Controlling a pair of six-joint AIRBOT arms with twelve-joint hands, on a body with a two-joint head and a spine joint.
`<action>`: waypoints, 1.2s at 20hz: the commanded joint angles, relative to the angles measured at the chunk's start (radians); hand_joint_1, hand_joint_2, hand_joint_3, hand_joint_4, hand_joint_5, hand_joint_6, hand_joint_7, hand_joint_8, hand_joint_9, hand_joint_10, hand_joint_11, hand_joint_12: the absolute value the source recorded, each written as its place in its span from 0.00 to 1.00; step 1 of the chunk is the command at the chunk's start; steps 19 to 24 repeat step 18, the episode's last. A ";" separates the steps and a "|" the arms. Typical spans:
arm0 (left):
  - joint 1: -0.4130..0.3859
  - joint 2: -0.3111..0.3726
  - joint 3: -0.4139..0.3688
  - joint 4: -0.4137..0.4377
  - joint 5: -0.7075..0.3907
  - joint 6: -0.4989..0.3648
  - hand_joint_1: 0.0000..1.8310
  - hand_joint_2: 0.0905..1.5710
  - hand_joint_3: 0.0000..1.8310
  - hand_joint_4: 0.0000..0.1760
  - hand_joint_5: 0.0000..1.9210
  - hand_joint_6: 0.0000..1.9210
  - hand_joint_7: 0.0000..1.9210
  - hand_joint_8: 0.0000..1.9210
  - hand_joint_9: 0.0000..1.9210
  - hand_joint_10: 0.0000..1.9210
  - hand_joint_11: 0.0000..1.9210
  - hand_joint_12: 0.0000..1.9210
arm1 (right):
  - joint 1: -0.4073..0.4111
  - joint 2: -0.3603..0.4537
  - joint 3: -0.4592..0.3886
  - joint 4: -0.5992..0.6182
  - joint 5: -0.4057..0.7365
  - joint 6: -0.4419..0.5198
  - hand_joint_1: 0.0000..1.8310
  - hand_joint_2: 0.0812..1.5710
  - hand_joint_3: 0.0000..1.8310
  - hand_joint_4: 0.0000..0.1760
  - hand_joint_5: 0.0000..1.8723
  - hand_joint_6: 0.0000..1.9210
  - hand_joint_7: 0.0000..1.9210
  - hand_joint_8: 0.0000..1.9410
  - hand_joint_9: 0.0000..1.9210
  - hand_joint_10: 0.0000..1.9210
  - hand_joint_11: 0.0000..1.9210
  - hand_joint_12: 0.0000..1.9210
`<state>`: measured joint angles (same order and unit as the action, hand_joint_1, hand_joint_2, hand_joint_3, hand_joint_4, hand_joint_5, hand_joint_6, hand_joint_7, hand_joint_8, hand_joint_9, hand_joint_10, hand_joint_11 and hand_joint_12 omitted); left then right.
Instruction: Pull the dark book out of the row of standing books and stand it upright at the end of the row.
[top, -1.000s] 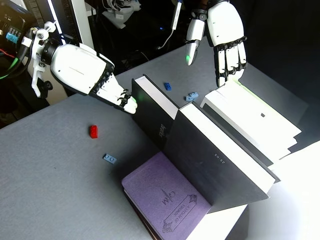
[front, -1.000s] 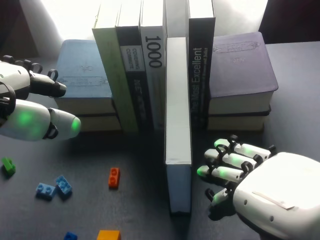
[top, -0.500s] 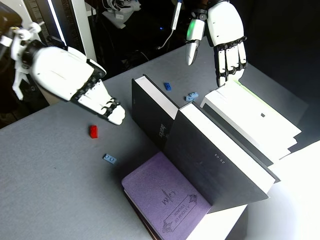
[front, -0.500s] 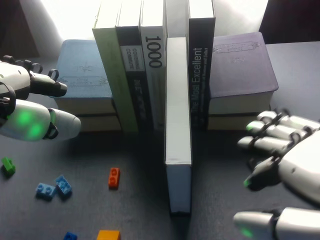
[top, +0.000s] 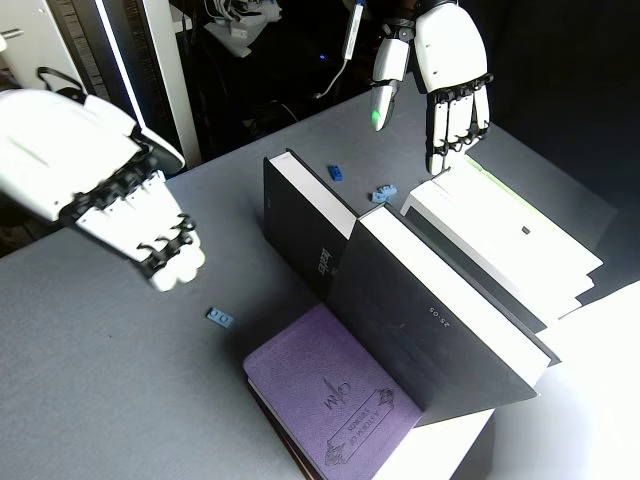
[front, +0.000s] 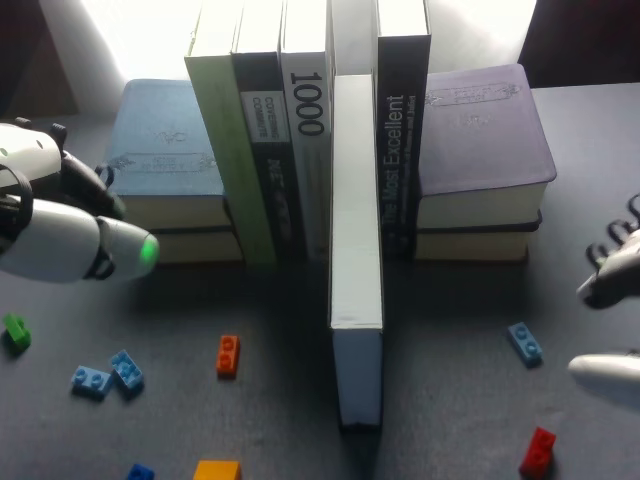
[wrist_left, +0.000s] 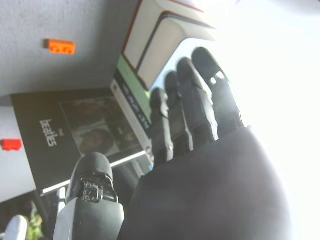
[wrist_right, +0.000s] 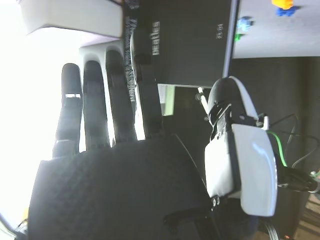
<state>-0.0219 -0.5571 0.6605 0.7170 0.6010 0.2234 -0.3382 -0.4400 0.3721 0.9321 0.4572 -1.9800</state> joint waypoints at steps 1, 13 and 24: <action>-0.009 0.008 0.001 0.038 -0.050 0.003 0.05 0.79 0.00 0.00 0.39 0.01 0.46 0.03 0.45 0.10 0.20 0.67 | 0.007 0.014 0.004 -0.068 0.064 0.026 0.07 0.74 0.00 0.00 0.33 0.46 0.40 0.30 0.27 0.63 0.09 0.93; -0.010 0.007 -0.001 0.038 -0.045 0.002 0.11 0.81 0.00 0.00 0.58 0.04 0.54 0.35 0.42 0.62 0.29 0.78 | -0.055 0.021 0.138 -0.470 0.075 0.386 0.06 0.76 0.00 0.00 0.37 0.74 0.39 0.83 0.33 1.00 0.21 1.00; -0.011 0.007 -0.001 0.038 -0.045 0.001 0.09 0.82 0.00 0.00 0.42 0.37 0.47 0.48 0.38 0.70 0.26 0.83 | -0.055 0.012 0.139 -0.470 0.085 0.410 0.06 0.76 0.00 0.00 0.35 0.73 0.35 0.83 0.30 1.00 0.19 1.00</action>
